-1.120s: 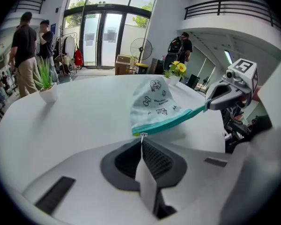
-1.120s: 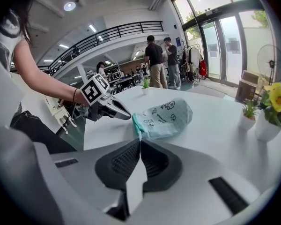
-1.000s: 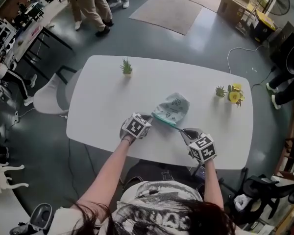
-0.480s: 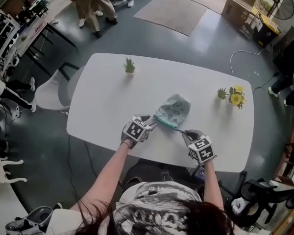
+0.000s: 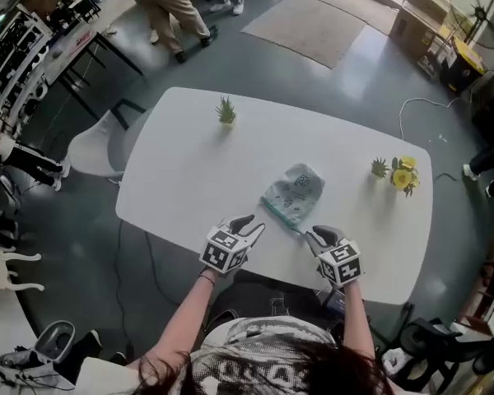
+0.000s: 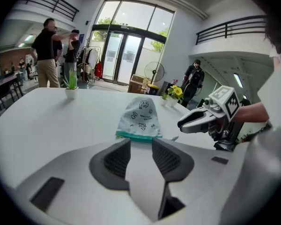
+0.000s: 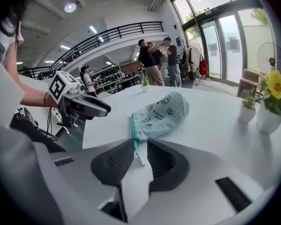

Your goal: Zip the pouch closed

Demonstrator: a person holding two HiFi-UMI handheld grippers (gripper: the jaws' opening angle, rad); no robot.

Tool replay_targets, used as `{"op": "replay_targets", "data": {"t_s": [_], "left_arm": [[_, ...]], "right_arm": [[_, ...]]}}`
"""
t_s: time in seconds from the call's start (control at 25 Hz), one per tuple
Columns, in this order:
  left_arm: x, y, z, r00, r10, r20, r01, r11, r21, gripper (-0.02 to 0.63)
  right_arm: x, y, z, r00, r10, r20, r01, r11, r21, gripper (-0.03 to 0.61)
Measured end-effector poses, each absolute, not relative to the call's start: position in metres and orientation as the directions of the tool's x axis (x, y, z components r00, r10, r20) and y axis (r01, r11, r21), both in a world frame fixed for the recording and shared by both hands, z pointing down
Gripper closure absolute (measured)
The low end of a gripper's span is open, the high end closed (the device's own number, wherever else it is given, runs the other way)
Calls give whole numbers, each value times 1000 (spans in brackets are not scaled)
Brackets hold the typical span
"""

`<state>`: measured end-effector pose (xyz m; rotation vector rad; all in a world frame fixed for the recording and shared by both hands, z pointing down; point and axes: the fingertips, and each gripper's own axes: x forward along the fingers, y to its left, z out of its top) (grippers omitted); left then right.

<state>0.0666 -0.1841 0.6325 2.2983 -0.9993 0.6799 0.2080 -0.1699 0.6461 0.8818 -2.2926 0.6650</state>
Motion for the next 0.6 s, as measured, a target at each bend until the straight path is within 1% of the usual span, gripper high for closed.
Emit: {"op": "replay_targets", "data": {"t_s": [0.12,0.32,0.6], "left_arm": [[64,-174,623,591,-525,612,-783,-557,278,468],[63,-161,611,598,-539,593,-782,-555,284,483],[59,-145,593,646,-516,562,-737,-613,284,489]], "right_arm": [[204,-167,639,-624,-424,656,-705,668,-238,489],[190,-165,621,-648,-457,609,-705,663,-252,490],[170,-149,606,-643,-498,581,-724,643,-251,492]]}}
